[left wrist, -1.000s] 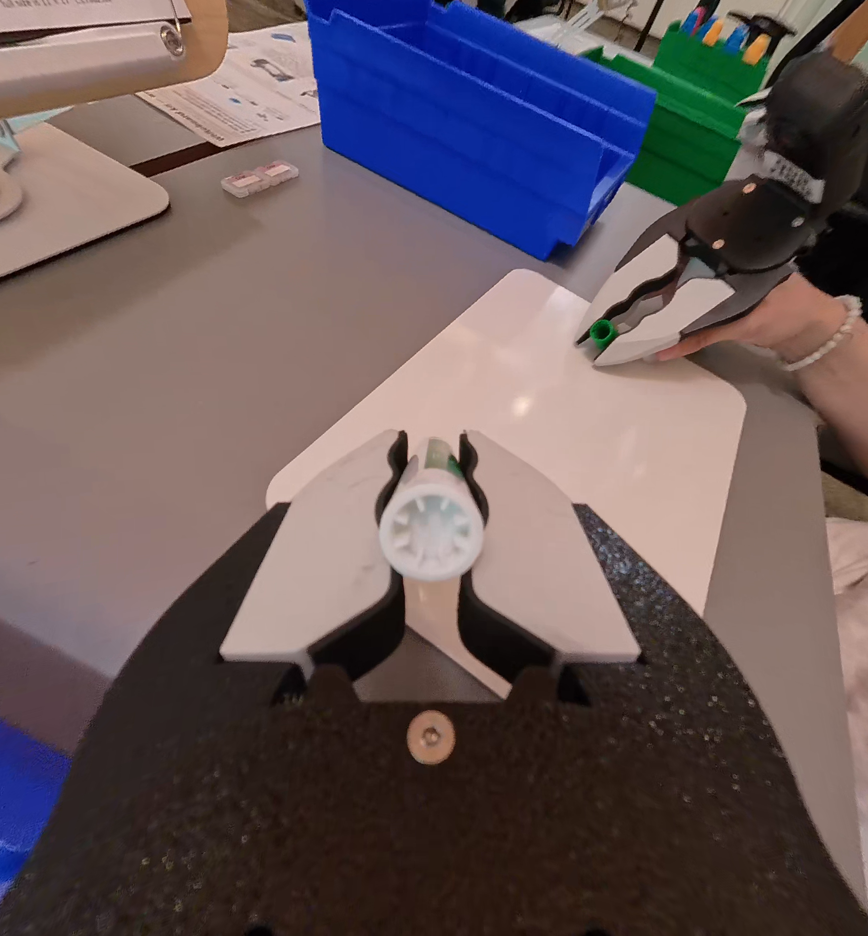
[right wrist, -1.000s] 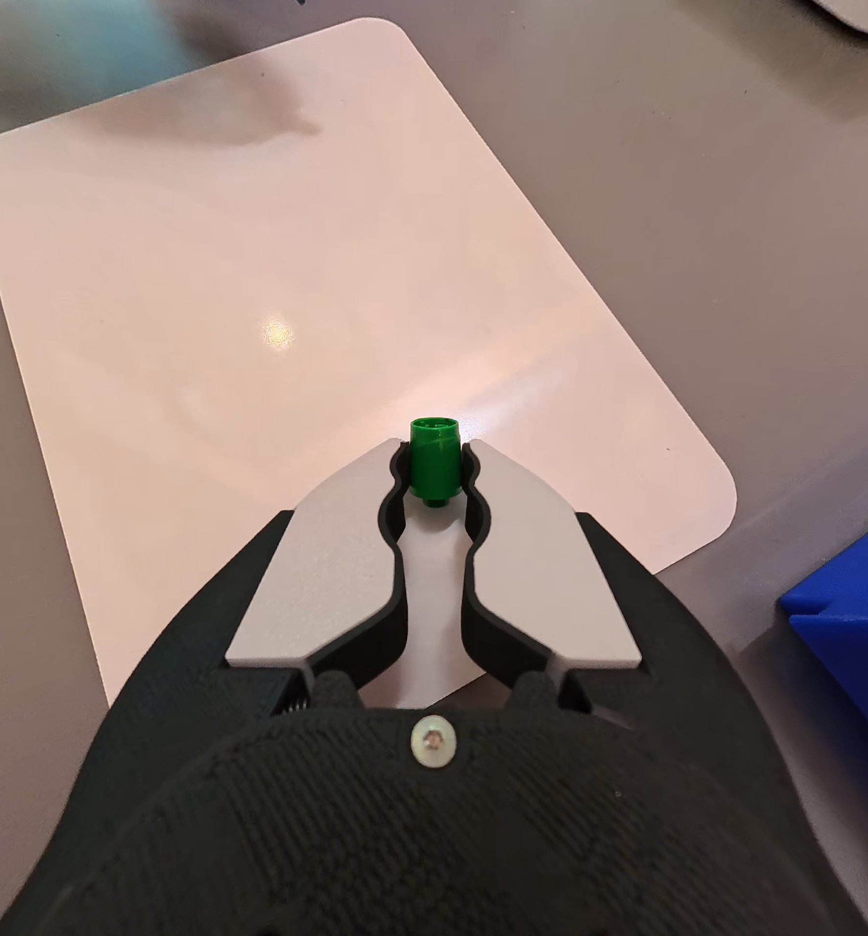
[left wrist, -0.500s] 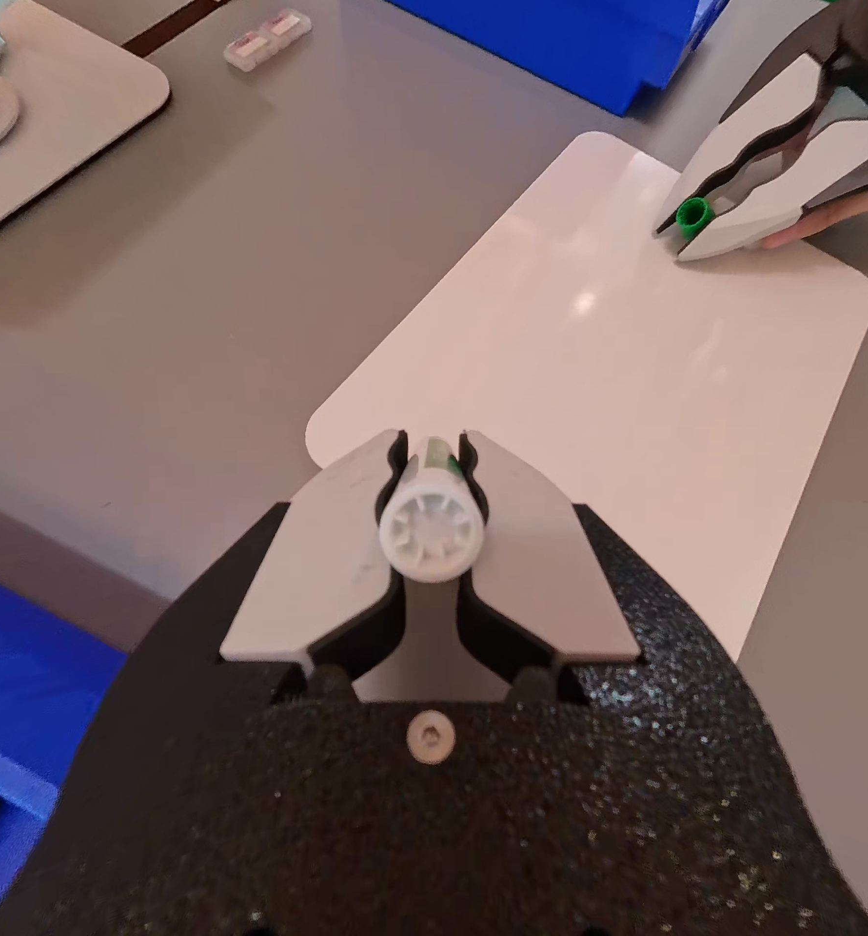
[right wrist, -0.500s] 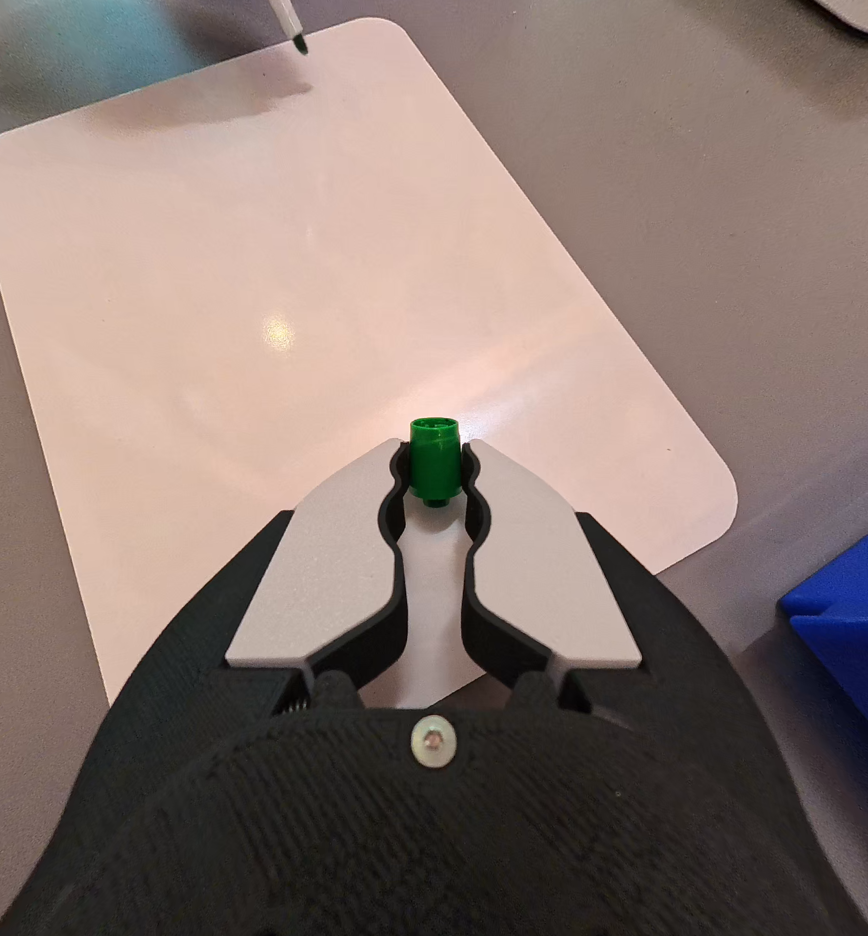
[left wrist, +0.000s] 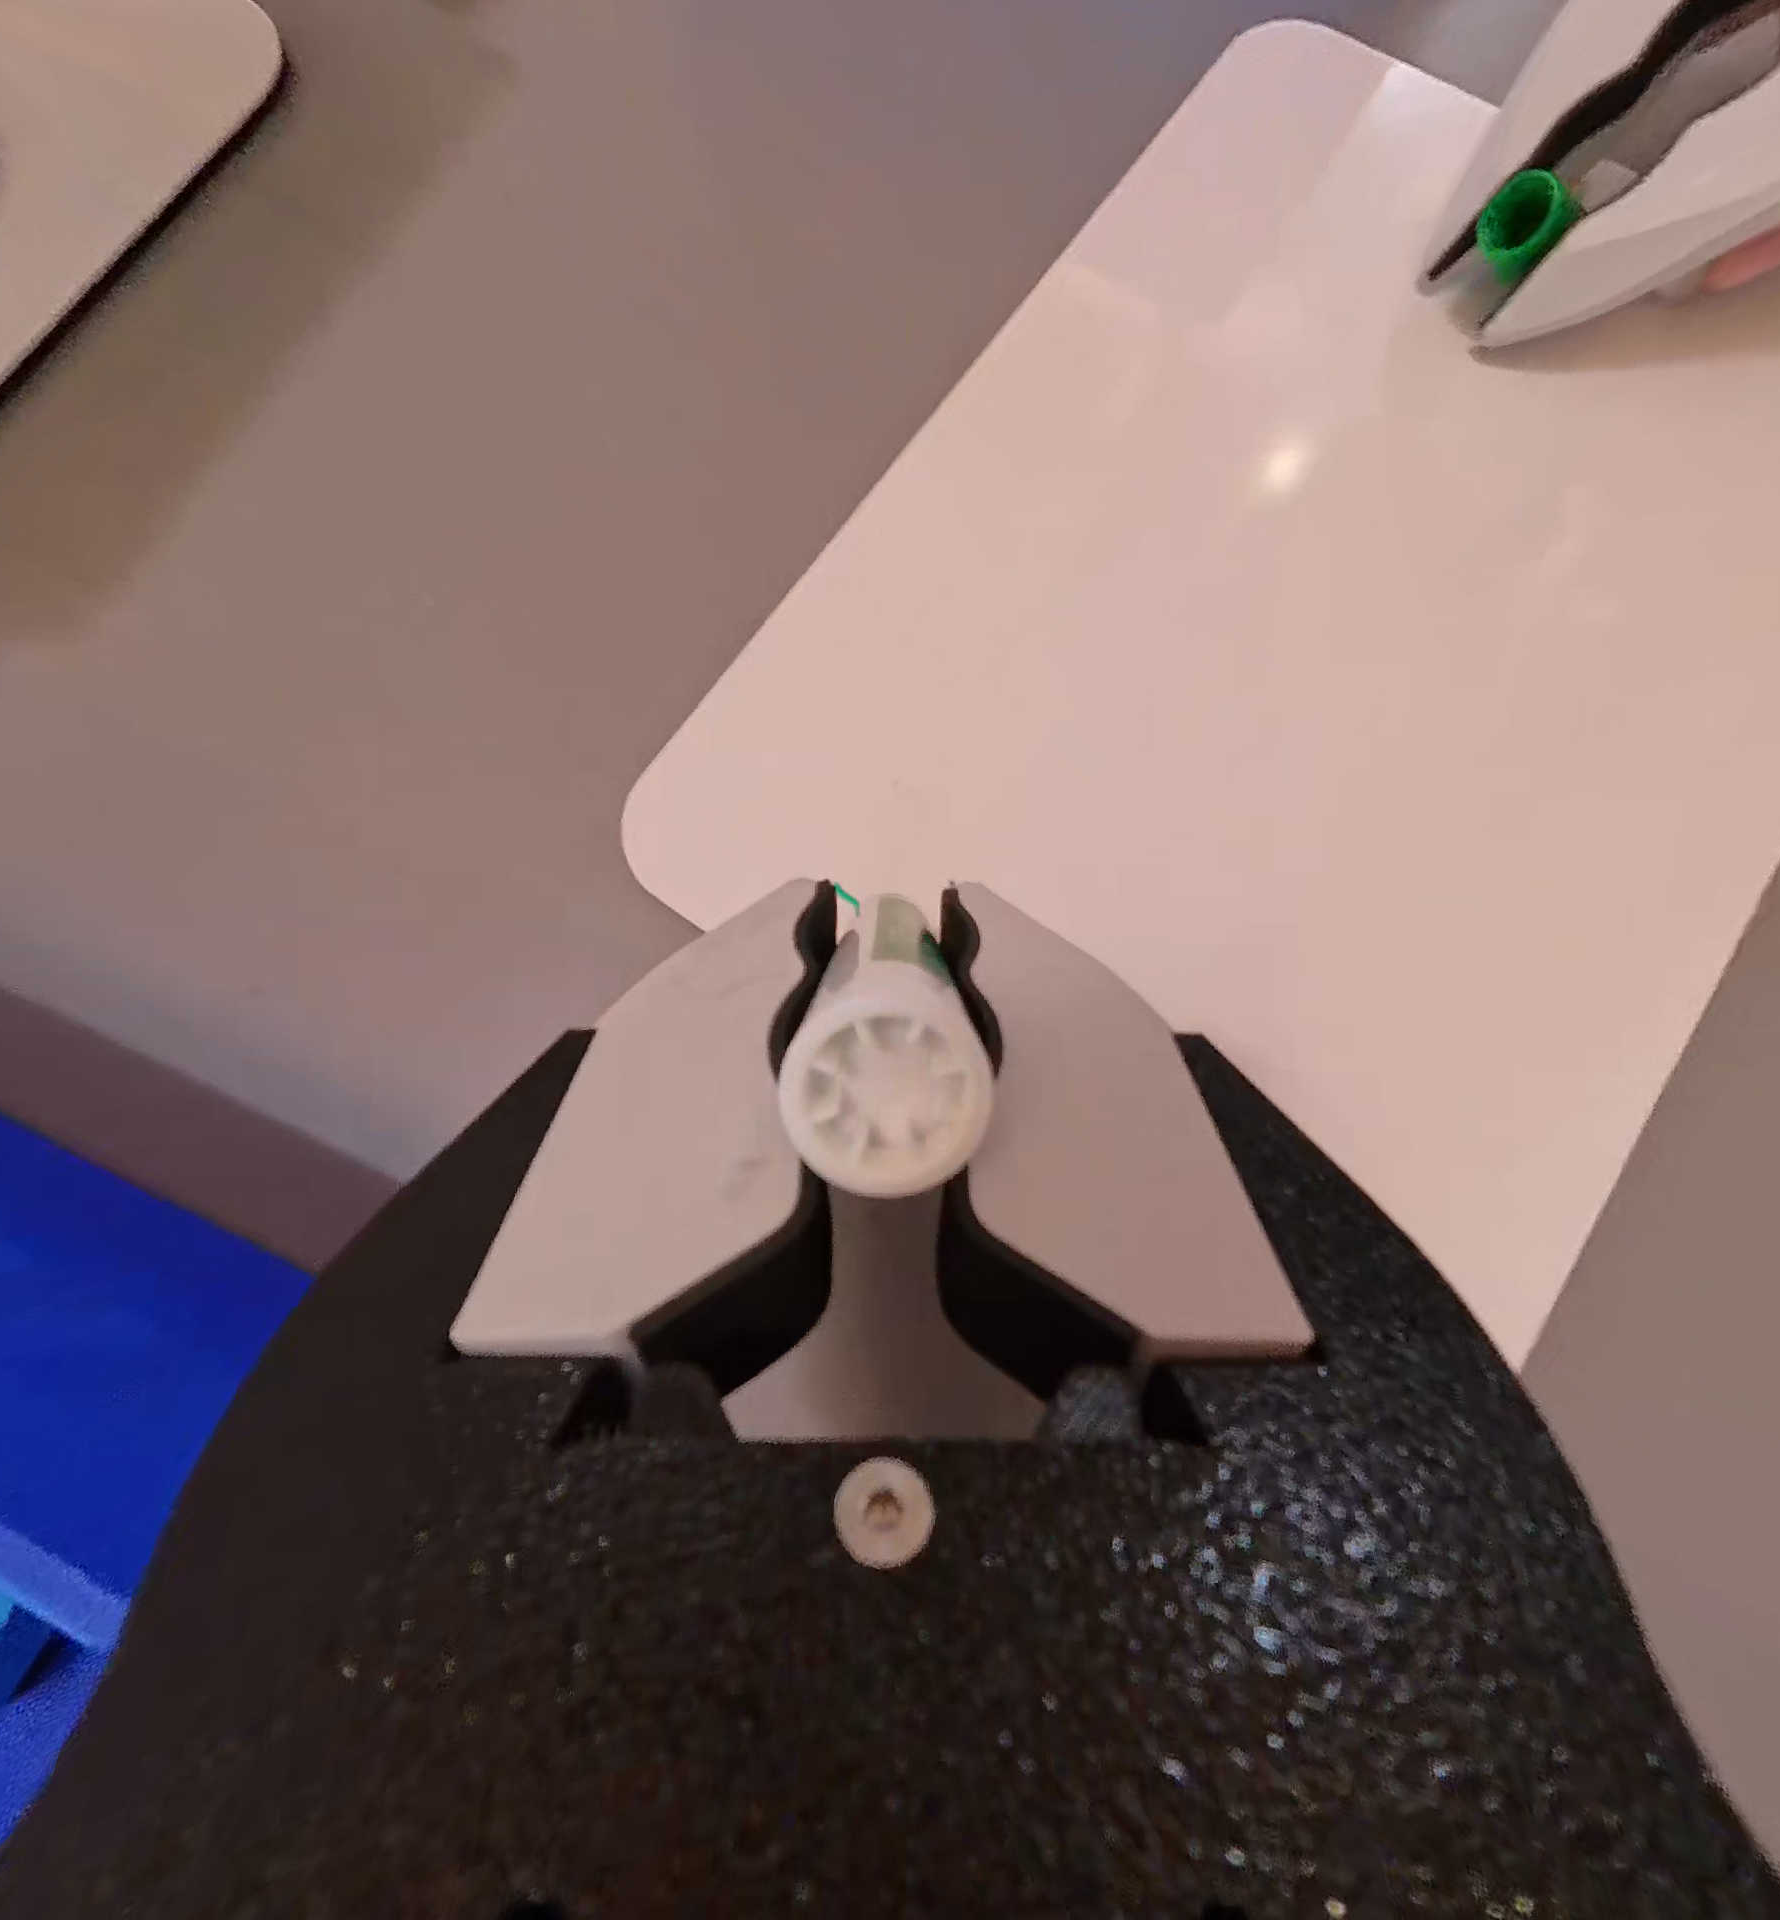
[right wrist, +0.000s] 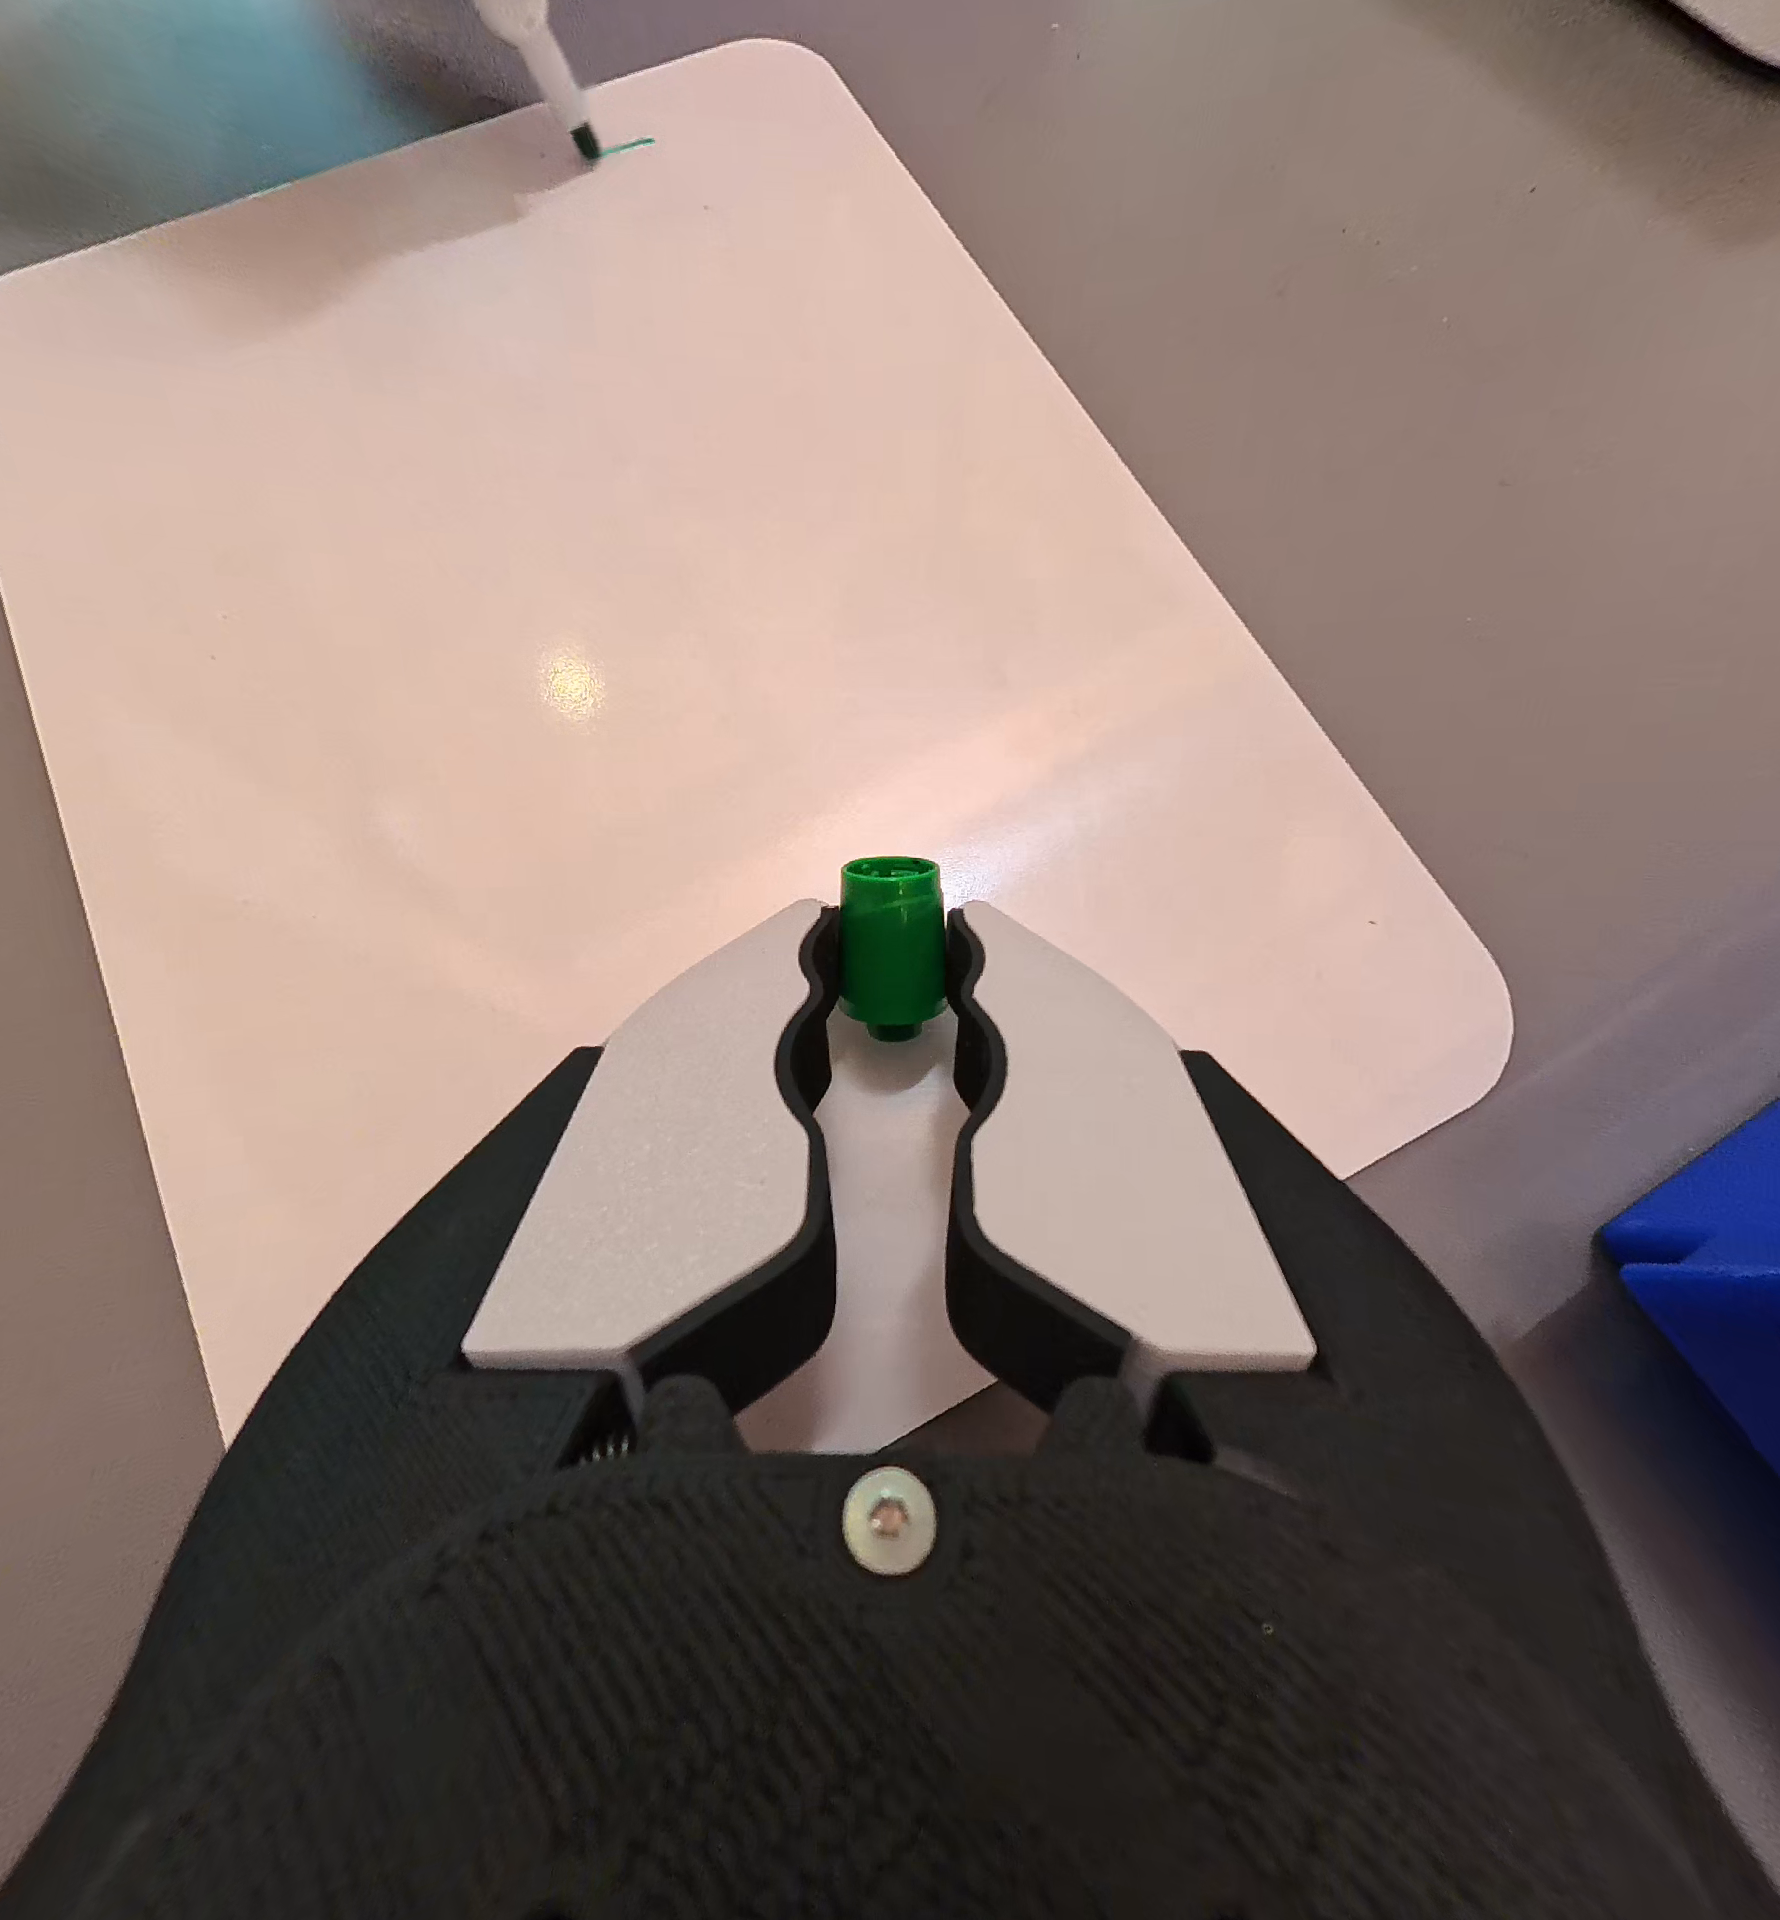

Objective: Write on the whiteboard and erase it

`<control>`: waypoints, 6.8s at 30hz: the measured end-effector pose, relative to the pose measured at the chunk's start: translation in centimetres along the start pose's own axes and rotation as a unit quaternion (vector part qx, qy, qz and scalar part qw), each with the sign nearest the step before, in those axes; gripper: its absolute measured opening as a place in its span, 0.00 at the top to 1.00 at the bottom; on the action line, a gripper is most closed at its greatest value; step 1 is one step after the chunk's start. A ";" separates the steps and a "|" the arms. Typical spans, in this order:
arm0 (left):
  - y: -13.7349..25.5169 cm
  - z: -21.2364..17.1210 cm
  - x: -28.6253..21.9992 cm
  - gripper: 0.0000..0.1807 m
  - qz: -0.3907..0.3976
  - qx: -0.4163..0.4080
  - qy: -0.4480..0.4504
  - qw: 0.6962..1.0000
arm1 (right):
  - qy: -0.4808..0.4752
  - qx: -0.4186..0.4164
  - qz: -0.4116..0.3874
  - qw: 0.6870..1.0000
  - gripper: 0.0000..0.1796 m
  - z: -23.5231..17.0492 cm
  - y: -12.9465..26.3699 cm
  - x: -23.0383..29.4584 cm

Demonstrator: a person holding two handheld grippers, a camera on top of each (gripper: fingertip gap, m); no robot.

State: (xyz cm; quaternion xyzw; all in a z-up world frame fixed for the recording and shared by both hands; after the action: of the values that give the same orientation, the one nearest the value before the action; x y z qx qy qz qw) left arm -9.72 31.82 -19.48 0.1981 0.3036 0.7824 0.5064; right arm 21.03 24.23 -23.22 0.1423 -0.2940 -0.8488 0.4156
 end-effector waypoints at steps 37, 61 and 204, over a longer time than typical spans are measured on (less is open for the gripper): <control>-1.9 2.1 -1.3 0.90 -0.016 -0.038 -0.002 0.999 | 0.003 0.000 0.003 1.000 0.89 0.0 0.0 0.1; -1.8 1.7 -4.0 0.90 -0.034 -0.001 -0.041 0.999 | 0.003 0.000 0.004 1.000 0.89 0.0 0.0 0.0; -6.3 7.3 -5.2 0.89 -0.075 -0.039 -0.042 0.996 | 0.005 0.000 0.008 1.000 0.89 -0.8 1.0 -0.5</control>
State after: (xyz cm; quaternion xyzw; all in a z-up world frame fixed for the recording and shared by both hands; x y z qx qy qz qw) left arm 1.18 31.02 -18.39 0.1875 0.2655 0.7445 0.5831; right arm 22.33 23.86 -23.24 0.1442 -0.2934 -0.8445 0.4241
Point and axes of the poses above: each gripper's, where its closed fingertips meet, y back along the fingers, z out of its top, x = y × z across the jaws, the point moved 8 cm from there along y, back along the fingers, and after that the axes turned 3 degrees about -x, right-handed, at the moved point
